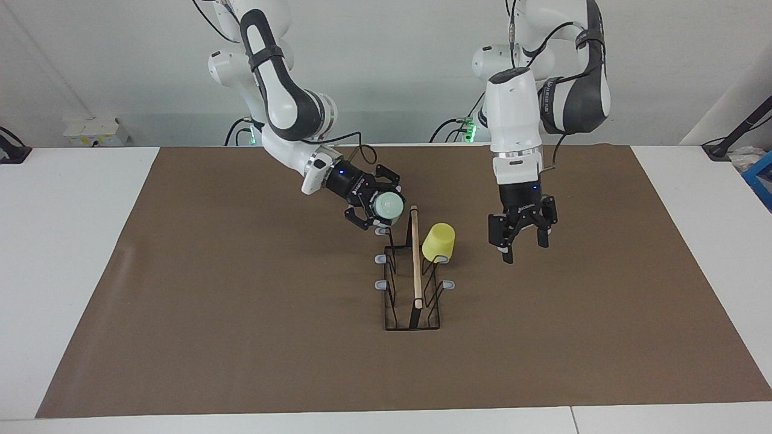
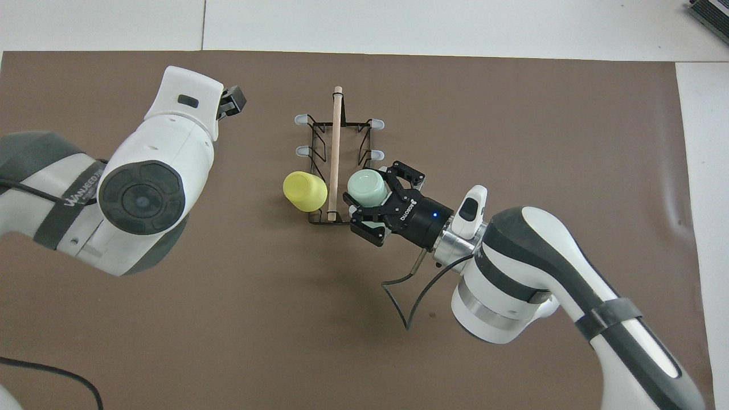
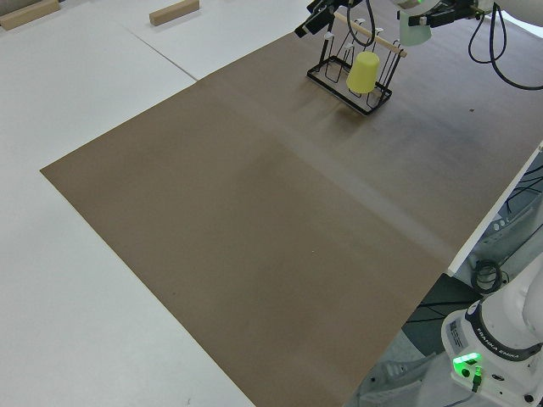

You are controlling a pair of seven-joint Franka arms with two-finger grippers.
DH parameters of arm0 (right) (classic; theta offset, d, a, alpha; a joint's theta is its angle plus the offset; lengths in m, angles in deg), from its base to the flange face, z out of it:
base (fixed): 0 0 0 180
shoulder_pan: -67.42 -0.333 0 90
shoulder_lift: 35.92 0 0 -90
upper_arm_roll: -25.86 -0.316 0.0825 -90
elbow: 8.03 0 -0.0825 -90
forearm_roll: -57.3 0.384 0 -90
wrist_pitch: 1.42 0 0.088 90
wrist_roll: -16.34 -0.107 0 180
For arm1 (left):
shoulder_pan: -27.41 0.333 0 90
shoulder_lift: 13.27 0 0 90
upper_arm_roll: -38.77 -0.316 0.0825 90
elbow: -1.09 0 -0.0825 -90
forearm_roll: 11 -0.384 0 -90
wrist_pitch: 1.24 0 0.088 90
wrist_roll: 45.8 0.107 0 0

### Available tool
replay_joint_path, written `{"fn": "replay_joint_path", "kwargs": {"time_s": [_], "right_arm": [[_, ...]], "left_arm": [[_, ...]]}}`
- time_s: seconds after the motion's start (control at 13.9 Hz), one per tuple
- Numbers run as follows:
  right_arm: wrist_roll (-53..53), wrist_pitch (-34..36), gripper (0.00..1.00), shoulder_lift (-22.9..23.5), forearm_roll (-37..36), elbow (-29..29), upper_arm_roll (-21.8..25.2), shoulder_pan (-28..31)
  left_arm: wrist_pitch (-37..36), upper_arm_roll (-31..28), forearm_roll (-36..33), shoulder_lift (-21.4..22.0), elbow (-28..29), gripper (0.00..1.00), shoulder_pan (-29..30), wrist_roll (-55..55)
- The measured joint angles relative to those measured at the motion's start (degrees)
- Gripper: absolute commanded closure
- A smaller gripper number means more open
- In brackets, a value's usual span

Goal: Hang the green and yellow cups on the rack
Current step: 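Withdraw the left gripper while the right gripper holds the green cup at the rack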

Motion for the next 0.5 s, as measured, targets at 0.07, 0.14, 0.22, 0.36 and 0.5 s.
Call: {"fn": "replay_joint_path", "kwargs": {"time_s": [0.07,0.14,0.22,0.36,0.5], "right_arm": [[0.01,-0.2,0.76,0.08,0.11,0.0,-0.04,-0.34],[0.11,-0.58,0.76,0.08,0.12,0.0,-0.04,-0.5],[0.33,-1.04,0.76,0.08,0.12,0.0,-0.05,-0.54],[1.38,-1.33,0.76,0.36,0.13,-0.03,-0.04,-0.53],[2.05,-1.33,0.76,0.97,0.14,0.06,-0.03,-0.53]], "left_arm": [[0.01,-0.17,2.32,0.02,-0.1,0.0,0.79,4.27],[0.01,-0.81,5.3,0.06,-0.22,0.0,1.26,9.03],[0.01,-2.1,8.28,0.11,-0.42,0.0,1.39,13.93],[-0.62,-4.81,15.75,0.21,-1.38,0.0,1.62,25.62],[-4.75,-7.55,23.81,0.4,-3.64,0.0,1.53,37.84]]}}
